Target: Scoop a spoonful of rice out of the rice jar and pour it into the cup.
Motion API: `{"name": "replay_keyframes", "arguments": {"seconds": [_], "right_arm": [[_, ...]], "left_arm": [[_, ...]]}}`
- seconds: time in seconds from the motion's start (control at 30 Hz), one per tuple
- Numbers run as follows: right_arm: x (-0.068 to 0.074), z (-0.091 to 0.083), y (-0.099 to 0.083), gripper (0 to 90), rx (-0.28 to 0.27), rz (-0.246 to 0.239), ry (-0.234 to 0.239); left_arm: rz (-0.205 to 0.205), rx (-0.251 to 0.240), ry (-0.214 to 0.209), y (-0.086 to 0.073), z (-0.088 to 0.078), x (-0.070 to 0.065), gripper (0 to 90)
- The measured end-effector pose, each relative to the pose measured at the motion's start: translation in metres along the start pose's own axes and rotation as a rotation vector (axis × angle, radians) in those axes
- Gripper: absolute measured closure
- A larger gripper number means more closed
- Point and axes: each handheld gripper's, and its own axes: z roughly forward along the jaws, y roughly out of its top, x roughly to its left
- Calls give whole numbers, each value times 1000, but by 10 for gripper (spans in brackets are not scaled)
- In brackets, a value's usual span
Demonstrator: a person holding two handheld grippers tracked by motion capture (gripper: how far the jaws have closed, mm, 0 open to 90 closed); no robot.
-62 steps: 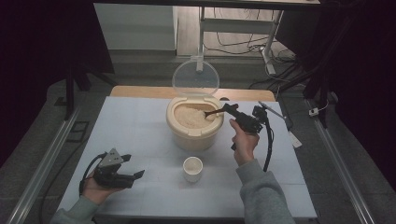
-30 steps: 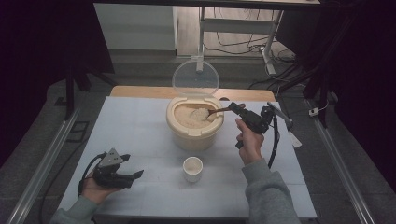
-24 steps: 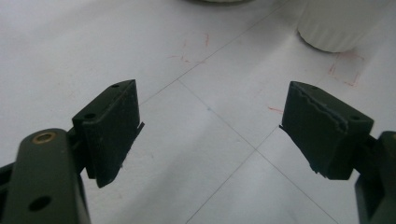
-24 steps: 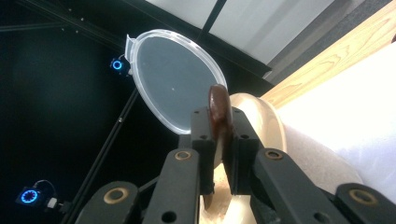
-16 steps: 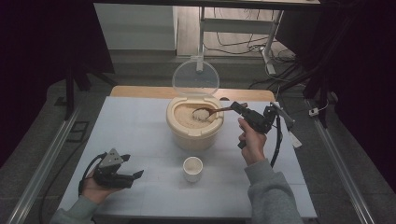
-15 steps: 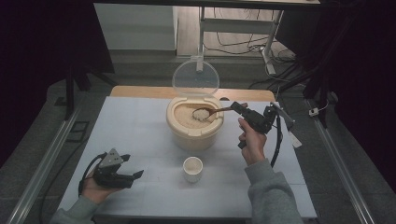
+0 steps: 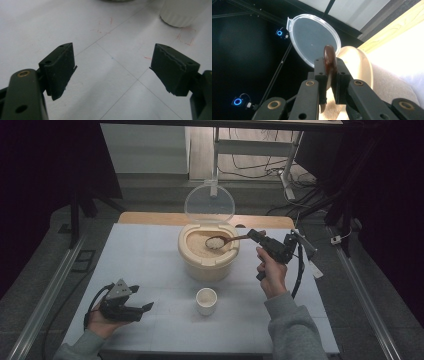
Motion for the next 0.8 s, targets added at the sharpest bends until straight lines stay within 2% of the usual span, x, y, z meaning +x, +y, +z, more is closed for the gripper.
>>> {"name": "replay_keyframes", "arguments": {"seconds": [0.33, 0.8], "right_arm": [[5, -5, -2, 829, 11, -18, 10], [5, -15, -8, 829, 40, -3, 19]], "left_arm": [[-2, 2, 0, 0, 0, 1, 189], [3, 5, -3, 0, 1, 1, 189]]}}
